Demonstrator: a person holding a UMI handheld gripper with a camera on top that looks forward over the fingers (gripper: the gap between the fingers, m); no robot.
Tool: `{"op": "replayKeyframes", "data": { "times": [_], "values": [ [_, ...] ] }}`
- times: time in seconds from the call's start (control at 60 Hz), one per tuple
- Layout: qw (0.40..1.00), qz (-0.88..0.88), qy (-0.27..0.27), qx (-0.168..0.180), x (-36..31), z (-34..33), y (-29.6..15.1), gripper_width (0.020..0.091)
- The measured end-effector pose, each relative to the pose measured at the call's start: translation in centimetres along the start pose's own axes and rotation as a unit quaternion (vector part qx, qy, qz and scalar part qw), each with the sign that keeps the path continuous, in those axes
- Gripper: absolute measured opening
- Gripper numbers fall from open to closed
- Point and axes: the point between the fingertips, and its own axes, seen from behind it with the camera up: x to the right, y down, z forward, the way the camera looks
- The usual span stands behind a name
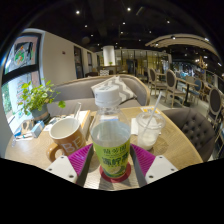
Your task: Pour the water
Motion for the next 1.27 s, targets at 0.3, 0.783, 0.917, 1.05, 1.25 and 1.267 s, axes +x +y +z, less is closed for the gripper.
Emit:
{"op": "replayKeyframes", "data": {
  "times": [0.3, 0.783, 0.917, 1.05, 1.25, 1.267],
  "values": [
    [0.996, -0.003, 0.062, -0.066, 0.4, -11.0, -0.9, 0.0854],
    [0.992, 0.022, 0.07, -0.101, -4.3, -29.2, -1.8, 0.0849],
    [0.993, 0.003, 0.068, -0.1, -4.1, -30.7, -1.7, 0.0853],
    [0.992, -0.008, 0.077, -0.095, -2.6, -31.1, -2.0, 0.0854],
    [0.994, -0.005, 0.055, -0.096, -2.8, -31.3, -2.1, 0.0856],
    [0.994, -0.005, 0.053, -0.097, -3.0, -31.3, -2.0, 0.0853]
  ]
}}
